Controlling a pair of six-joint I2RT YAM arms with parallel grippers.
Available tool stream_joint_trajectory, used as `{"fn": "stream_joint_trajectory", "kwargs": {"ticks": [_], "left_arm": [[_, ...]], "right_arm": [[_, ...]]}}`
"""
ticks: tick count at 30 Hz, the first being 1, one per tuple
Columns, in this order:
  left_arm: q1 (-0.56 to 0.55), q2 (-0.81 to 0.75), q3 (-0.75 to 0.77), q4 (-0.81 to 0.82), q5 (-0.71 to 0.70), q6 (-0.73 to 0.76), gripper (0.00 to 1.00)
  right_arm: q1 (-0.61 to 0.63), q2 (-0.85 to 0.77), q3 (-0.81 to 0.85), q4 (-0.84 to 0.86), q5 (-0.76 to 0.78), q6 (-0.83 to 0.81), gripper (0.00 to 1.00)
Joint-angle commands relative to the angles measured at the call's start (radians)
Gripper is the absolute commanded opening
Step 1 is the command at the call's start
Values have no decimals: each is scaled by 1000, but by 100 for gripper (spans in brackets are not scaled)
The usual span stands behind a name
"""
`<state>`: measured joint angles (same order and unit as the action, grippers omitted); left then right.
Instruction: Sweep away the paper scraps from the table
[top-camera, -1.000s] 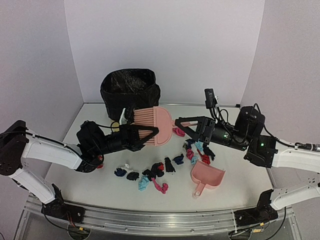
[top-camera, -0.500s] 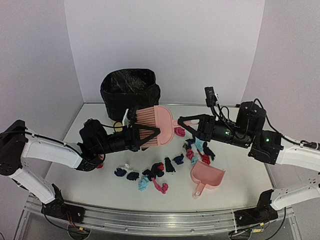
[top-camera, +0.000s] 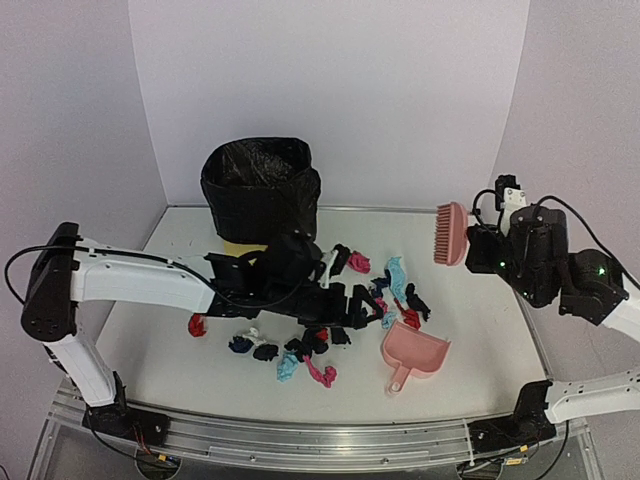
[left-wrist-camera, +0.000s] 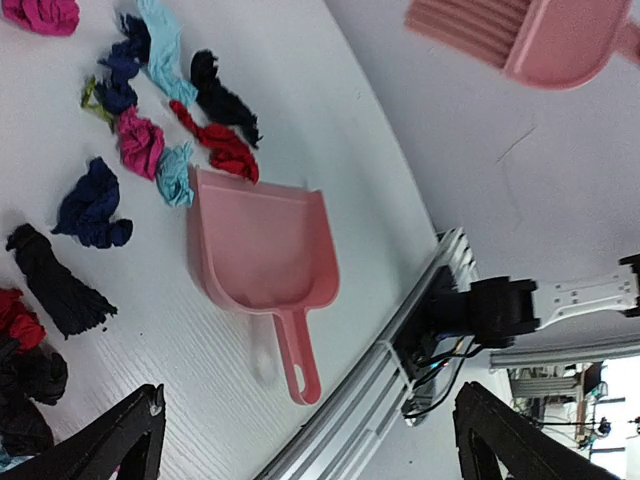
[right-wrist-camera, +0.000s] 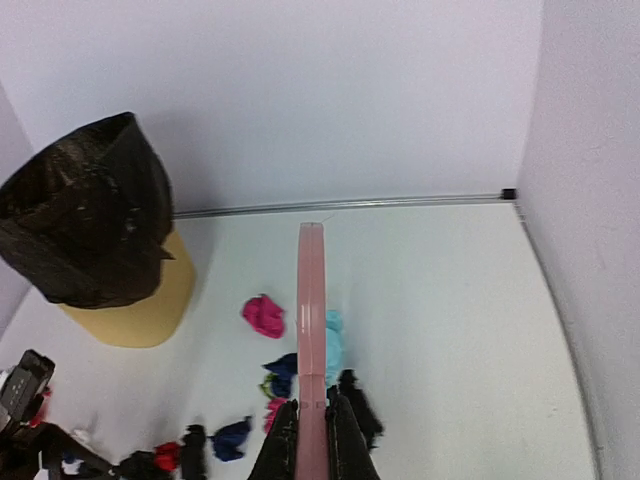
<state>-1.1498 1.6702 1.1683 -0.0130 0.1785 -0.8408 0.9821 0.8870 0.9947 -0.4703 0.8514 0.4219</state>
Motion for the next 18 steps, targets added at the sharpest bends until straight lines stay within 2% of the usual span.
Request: {"fn": "stream_joint_trajectory", "kwargs": {"ticks": [1,4,7,18], "left_arm": [[-115,211,286,-413,-104,141,99],[-180,357,483,-577,-195,175,99],[-208,461,611,-629,-185,193,99],[-236,637,800,-692,-195,220,97]], "right_arm": [[1,-58,21,-180,259,-64,0],[0,-104,-8,-200,256,-67,0],[0,-151,-27,-219,259,-66,0],[0,-205,-49,-246,230,-83,0]]}}
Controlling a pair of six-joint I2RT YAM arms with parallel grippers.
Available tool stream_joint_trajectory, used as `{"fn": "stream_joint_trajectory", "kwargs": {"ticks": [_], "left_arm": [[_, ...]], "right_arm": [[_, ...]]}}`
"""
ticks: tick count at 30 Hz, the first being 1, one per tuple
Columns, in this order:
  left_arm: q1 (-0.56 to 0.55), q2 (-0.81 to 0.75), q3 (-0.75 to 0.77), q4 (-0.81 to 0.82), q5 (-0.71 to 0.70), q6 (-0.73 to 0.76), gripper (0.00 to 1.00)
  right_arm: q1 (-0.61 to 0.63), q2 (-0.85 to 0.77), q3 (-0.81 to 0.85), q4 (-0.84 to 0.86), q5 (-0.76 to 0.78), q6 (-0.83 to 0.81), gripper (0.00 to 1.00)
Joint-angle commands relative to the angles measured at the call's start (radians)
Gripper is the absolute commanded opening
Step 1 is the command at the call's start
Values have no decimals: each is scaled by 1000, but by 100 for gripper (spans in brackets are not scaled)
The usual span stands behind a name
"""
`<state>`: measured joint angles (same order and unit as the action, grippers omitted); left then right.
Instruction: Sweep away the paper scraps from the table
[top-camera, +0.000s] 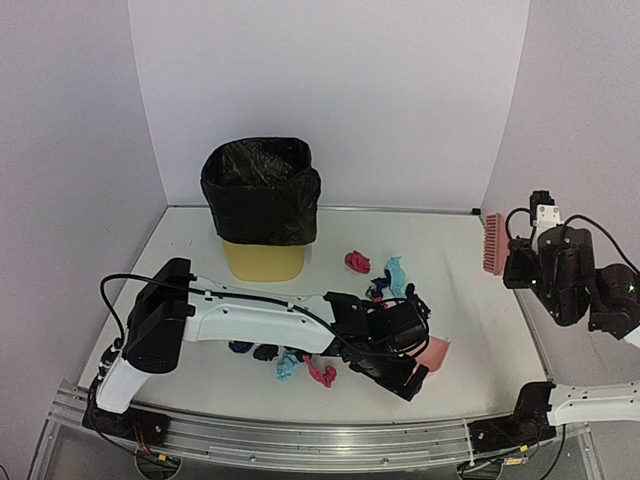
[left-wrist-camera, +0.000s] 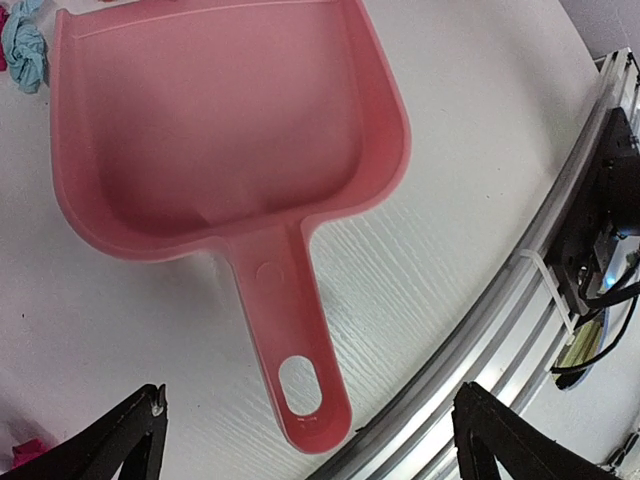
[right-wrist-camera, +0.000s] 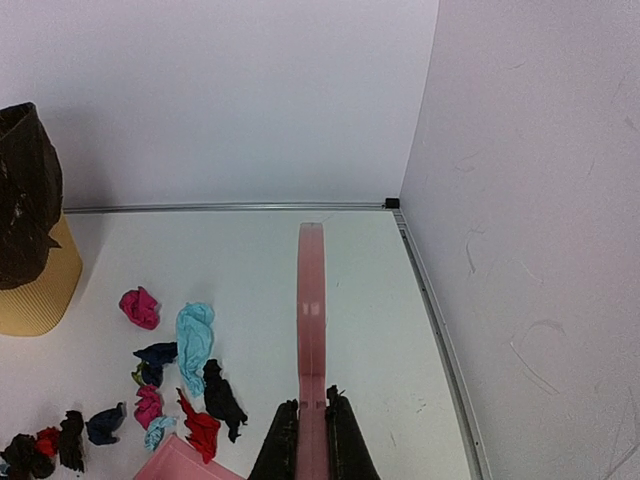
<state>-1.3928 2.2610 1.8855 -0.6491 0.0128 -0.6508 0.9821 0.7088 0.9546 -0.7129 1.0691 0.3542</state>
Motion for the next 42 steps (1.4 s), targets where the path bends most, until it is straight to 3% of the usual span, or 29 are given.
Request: {"fn": "stream_joint_trajectory", "kwargs": {"ticks": [1,10,20,33,39,42], "left_arm": [[7,61,98,-59,-26,33,96],[6,157,202,-85,-73,37,86],[3,216,250,-116,-147,20,66],[-5,202,277,-147,-193,41,32],[-7,111,205,-98,-182,89,4],[-9,47,153,-67,-167,109,0]], "right_arm": [[0,-29,-11,-3,11,-15,0],[-1,-64,-21,-10,3,-24,0],[0,-109,-26,-16,8,-37,0],[1,-119,-16,-36,3,-39,0],[1,-124,-7,-64,4,-20,0],[1,-122,-5,-73,-11,-18,0]]}}
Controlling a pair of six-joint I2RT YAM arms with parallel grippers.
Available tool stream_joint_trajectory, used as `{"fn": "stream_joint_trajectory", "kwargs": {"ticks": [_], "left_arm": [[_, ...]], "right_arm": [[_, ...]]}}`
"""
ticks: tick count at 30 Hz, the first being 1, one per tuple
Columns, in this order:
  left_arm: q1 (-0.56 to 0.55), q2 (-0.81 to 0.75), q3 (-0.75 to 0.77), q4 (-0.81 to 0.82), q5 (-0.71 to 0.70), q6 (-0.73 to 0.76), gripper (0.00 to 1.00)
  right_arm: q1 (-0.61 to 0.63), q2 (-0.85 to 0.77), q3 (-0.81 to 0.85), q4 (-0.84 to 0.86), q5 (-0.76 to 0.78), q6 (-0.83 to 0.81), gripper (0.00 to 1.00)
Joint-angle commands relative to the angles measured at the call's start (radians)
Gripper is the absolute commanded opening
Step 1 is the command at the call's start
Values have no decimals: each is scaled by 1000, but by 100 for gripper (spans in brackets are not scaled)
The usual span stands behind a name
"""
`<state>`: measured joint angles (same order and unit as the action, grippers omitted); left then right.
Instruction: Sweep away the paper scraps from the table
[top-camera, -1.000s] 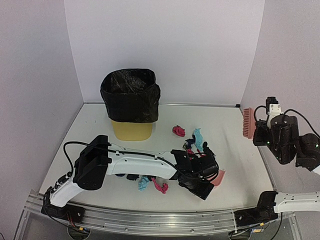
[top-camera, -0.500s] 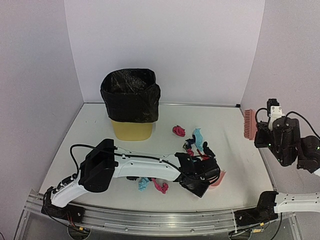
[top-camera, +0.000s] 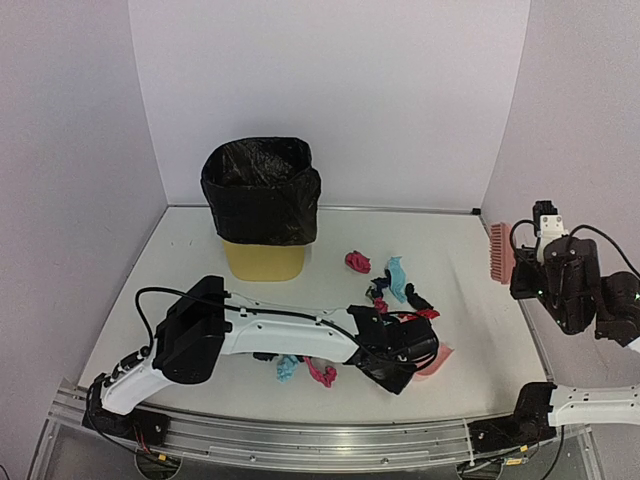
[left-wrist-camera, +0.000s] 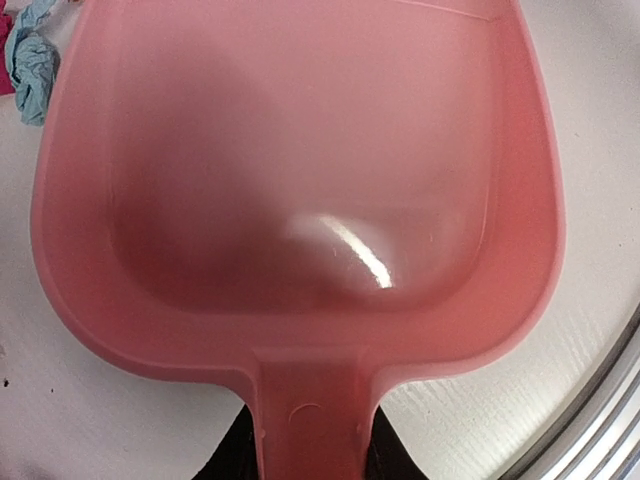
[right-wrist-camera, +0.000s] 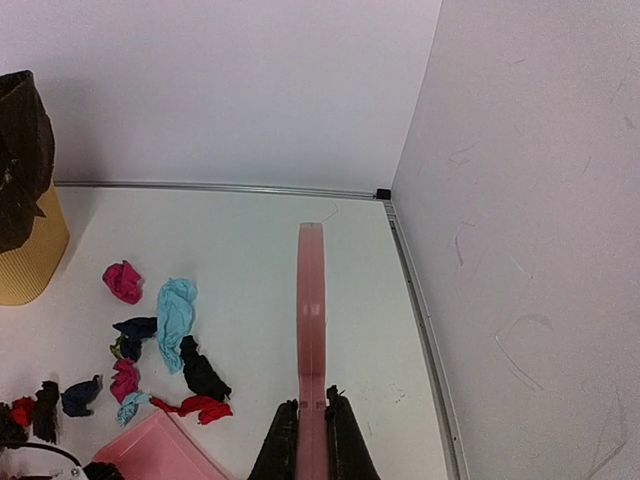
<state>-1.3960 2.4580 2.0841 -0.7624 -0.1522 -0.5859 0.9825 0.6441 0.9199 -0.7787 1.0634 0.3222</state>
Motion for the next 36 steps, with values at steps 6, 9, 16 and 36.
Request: {"fn": "stream_joint_trajectory", "kwargs": {"ticks": [6,9,16,36], "left_arm": [[-5,-367,-242,102,20,52,0],[-6,-515,-382,122,0,22,0],[-4,-835,-618,-135,-238,-228,0],[690,-1294,-1014,-319,-319,-339,0]], "right_arm": [[1,-39,57,-15,-98,-38,0],[-1,-20,72,-15,-108,-34,0],[-1,128,114,-20,-237,65,0],[152,1080,466,660,-1116,377,0]]}}
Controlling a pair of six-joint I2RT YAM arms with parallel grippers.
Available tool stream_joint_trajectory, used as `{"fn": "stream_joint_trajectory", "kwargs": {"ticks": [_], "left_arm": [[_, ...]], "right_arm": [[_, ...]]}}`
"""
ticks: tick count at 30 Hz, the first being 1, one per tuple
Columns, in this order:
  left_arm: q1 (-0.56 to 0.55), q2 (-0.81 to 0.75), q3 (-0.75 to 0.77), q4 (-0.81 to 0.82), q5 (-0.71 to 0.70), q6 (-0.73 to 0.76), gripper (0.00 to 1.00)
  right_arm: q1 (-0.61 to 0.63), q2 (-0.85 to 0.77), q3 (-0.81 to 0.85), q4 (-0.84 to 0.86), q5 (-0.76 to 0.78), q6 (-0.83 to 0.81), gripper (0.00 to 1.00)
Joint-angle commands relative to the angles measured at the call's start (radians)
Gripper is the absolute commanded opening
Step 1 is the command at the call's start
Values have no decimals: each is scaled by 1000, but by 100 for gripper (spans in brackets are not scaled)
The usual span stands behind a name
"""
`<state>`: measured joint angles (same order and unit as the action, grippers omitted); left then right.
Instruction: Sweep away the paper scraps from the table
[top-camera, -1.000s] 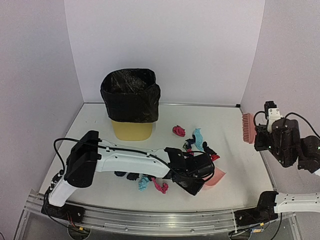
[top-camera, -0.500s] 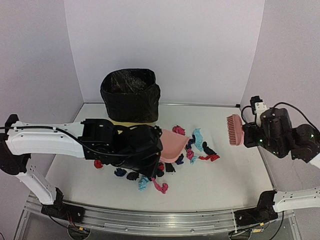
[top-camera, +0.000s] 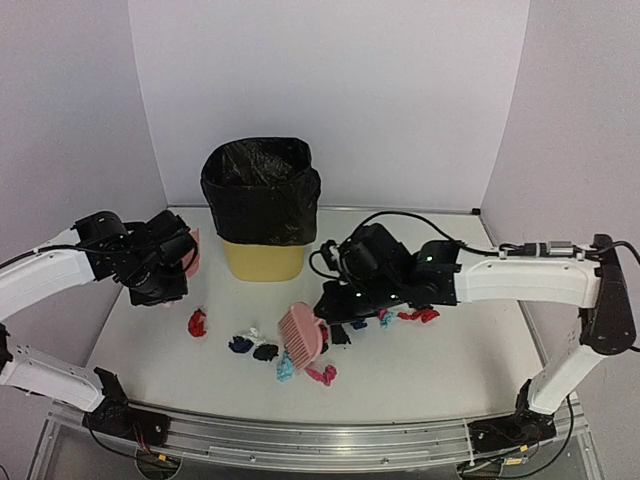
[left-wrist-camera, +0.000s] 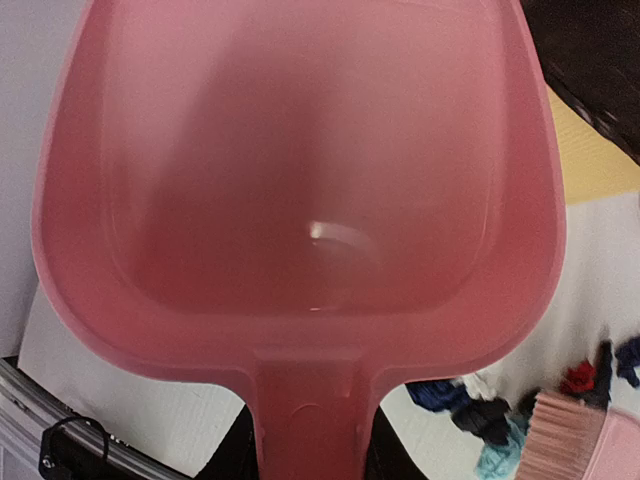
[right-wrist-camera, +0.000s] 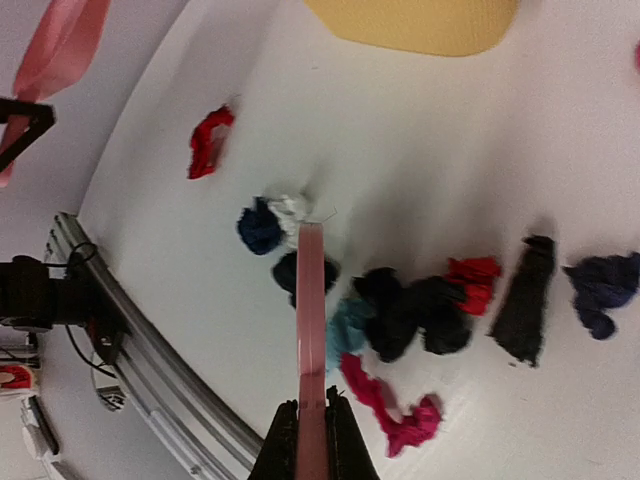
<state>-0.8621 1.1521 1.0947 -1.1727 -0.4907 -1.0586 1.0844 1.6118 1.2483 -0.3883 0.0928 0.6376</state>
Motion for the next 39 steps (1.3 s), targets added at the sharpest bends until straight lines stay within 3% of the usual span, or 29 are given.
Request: {"fn": "stream_joint_trajectory", "kwargs": {"ticks": [1,5,8,13,18,23,28,39], "left_arm": [[184,-7,-25,105,20,143,0],[268,-91,-41,190,68,220,0],[289,-69,-43,167,58,218,0],[290,-89,-41,146,55,201,0],[290,-146,-37,128,63,201,0],[290,-182,-73,160,98,220,0],[290,-200,-91,188,123,264,0],[290,-157,-135,344,248,354,0]], "right_arm": [[56,148,169,294,-146,69,0],[68,312,304,386,-206,149,0],[89,433,447,415,-228,180,0],[98,623,657,411,-180,198,0],[99,740,757,392,-70,203,0],[98,862,882,250,21,255,0],[95,820,783,201,76,266,0],[52,465,335,163,161,250,0]]}}
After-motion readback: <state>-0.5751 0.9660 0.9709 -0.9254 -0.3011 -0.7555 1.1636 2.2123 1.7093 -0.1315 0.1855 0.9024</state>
